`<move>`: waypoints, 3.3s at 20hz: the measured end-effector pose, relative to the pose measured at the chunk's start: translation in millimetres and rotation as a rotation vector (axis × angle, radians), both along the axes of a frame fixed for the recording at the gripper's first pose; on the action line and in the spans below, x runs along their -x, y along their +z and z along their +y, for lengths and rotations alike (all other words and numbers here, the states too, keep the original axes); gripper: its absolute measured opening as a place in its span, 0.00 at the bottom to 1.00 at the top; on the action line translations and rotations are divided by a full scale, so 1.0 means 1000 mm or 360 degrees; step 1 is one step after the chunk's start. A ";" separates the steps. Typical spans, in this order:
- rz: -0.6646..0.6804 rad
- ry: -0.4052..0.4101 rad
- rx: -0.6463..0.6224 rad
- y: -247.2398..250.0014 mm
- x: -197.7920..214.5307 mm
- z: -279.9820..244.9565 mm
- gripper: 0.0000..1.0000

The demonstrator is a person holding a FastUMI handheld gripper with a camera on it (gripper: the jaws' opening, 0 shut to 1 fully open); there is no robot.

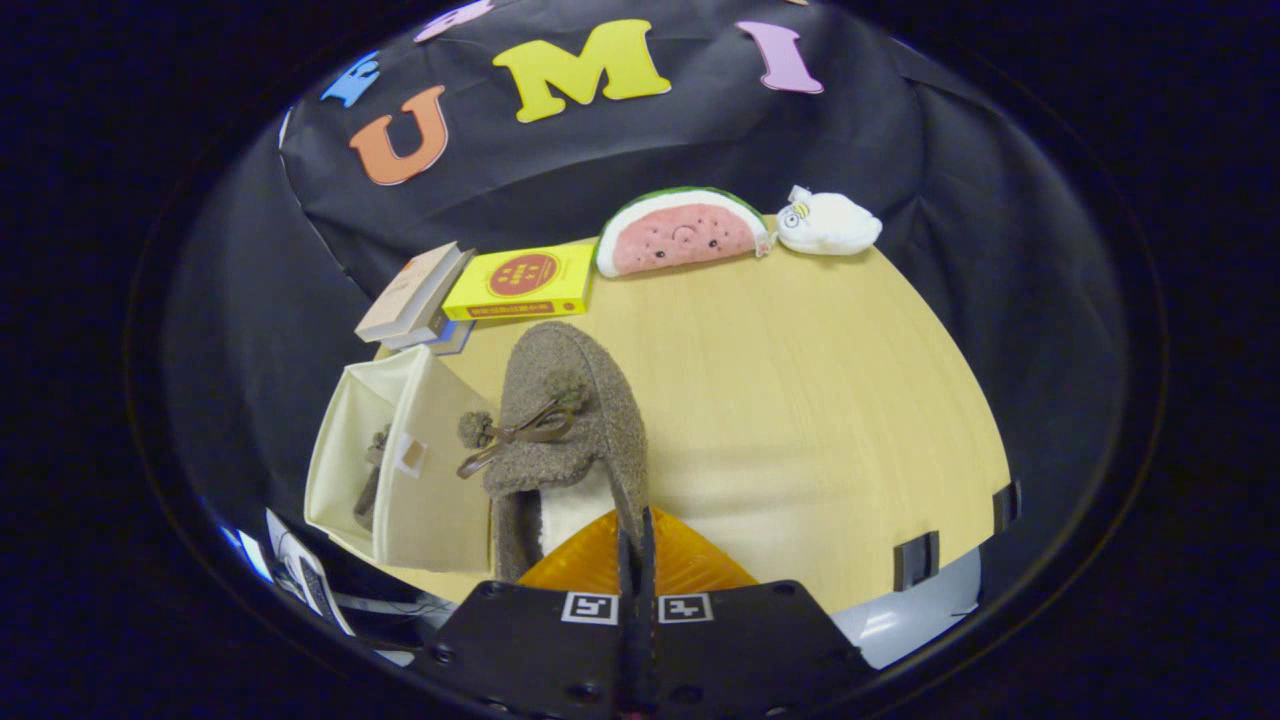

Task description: Open the storage box then place both shoes into the box .Put the left shoe in first, then the right shoe, with the right side of both shoes facing outward in a uniform manner.

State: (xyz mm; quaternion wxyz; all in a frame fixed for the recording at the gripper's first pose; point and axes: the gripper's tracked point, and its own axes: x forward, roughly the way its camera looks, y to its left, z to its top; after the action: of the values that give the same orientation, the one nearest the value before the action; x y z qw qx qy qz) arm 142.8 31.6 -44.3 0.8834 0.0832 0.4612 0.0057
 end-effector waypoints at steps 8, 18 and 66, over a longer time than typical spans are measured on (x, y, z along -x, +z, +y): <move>-0.0034 0.0033 -0.0072 0.020 -0.014 0.124 0.00; -0.0103 0.0069 -0.0103 0.004 -0.038 0.219 0.00; -0.1115 0.0104 0.0417 0.045 0.044 0.155 0.96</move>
State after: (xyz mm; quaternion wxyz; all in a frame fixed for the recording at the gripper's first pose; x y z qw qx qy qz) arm 99.3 187.1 0.5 0.9901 -0.0525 0.1302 0.0030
